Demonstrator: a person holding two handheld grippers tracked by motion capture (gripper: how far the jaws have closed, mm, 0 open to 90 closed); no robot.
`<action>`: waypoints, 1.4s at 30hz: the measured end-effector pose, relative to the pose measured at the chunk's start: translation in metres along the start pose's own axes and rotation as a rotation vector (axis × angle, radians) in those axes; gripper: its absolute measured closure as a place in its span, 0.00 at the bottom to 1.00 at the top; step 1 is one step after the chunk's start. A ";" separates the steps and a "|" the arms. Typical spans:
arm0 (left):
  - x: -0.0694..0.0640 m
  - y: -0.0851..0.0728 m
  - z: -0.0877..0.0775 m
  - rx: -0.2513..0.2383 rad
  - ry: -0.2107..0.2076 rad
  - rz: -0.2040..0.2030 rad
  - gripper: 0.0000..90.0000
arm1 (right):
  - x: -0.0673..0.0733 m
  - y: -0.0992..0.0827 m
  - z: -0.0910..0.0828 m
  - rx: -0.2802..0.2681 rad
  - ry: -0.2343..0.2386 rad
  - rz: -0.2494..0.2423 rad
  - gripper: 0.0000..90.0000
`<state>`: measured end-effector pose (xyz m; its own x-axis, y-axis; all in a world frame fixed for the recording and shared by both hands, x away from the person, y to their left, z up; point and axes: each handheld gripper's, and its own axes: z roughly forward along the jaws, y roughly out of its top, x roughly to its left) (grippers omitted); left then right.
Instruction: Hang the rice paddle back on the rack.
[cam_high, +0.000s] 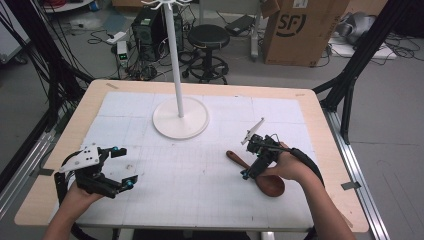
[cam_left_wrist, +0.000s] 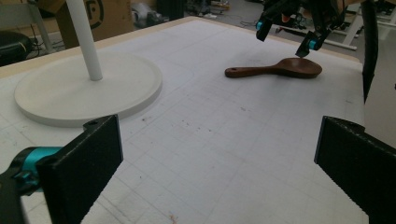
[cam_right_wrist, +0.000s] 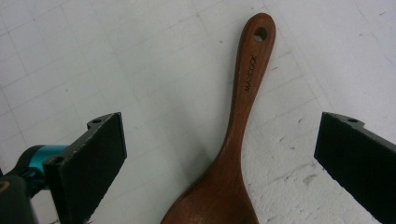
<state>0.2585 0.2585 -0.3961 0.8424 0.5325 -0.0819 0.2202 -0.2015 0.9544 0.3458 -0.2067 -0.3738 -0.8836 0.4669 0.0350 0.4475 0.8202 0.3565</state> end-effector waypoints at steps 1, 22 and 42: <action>0.000 0.000 0.000 -0.001 0.001 -0.001 0.02 | 0.000 0.000 0.000 0.004 -0.001 0.001 0.01; -0.004 0.000 0.001 0.030 0.024 0.006 0.02 | -0.001 0.008 0.015 0.135 -0.073 -0.008 0.04; -0.004 0.000 0.003 0.033 0.026 0.010 0.02 | -0.002 0.013 0.029 0.222 -0.099 -0.003 0.17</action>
<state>0.2568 0.2544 -0.3970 0.8318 0.5513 -0.0643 0.2279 -0.2337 0.9452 0.3575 -0.1875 -0.3964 -0.8723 0.4851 -0.0617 0.4735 0.8693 0.1416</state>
